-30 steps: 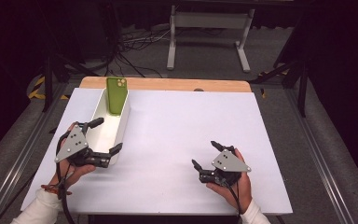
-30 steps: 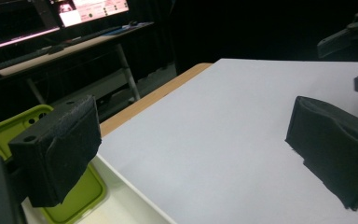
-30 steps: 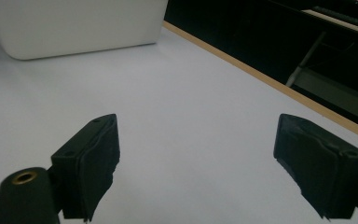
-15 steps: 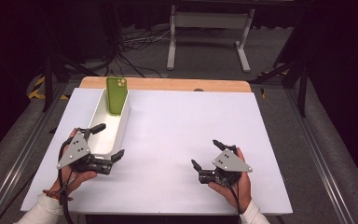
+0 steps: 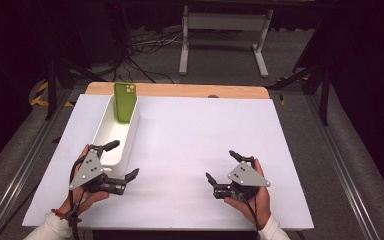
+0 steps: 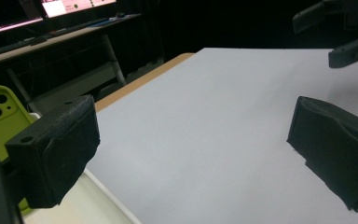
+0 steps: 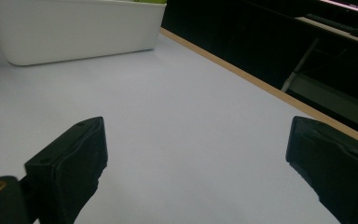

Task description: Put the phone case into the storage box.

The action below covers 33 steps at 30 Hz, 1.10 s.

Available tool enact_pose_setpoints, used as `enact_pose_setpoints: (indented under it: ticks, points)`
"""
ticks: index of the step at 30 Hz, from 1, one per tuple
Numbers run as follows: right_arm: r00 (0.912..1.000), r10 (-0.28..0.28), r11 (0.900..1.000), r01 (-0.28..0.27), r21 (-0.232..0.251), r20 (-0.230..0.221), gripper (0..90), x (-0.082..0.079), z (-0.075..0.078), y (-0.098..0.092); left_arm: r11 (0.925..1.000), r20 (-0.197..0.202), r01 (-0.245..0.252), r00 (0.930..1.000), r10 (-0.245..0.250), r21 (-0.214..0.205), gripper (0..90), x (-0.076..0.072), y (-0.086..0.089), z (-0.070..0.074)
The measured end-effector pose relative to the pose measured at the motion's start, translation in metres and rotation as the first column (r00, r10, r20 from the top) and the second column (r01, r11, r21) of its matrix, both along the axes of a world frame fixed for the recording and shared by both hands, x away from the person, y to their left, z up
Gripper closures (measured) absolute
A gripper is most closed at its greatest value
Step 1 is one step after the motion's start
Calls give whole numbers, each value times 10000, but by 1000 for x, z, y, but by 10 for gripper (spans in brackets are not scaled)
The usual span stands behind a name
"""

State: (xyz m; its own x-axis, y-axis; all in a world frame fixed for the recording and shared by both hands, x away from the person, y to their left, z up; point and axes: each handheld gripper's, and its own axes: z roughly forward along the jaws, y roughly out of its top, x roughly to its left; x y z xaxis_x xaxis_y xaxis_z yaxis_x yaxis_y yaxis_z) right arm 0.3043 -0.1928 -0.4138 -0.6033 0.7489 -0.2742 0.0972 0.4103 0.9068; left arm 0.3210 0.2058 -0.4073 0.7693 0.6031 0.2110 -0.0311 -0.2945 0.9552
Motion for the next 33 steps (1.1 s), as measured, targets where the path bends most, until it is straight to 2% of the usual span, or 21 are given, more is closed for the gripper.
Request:
enact_pose_setpoints:
  ticks: [8,15,18,22,26,28,33]
  points:
    - [9995,306,9994,-307,-173,-34,61,-3,-4,4,9992,-47,320,9995,-319,222,41,-8,-5,-7]
    - [9990,445,9988,-446,-187,-40,60,-4,-4,7,9986,-468,387,9982,-371,348,42,-9,-9,-18]
    - [9987,501,9985,-502,-199,-59,61,-4,-5,8,9960,-427,508,9979,-478,736,44,-9,-9,-23]
    - [9983,574,9981,-575,-232,-61,61,-4,-5,11,9946,-536,571,9972,-526,865,48,-8,-10,-28]
    - [9978,664,9969,-666,-410,-58,61,-5,-7,14,9947,-666,680,9958,-629,768,51,-9,-10,-29]
    - [9975,698,9963,-700,-505,-46,61,-5,-7,14,9936,-619,736,9957,-685,852,49,-9,-11,-29]
    - [9969,789,9954,-787,-549,23,61,-6,-7,14,9948,-592,672,9963,-628,765,49,-11,-12,-30]
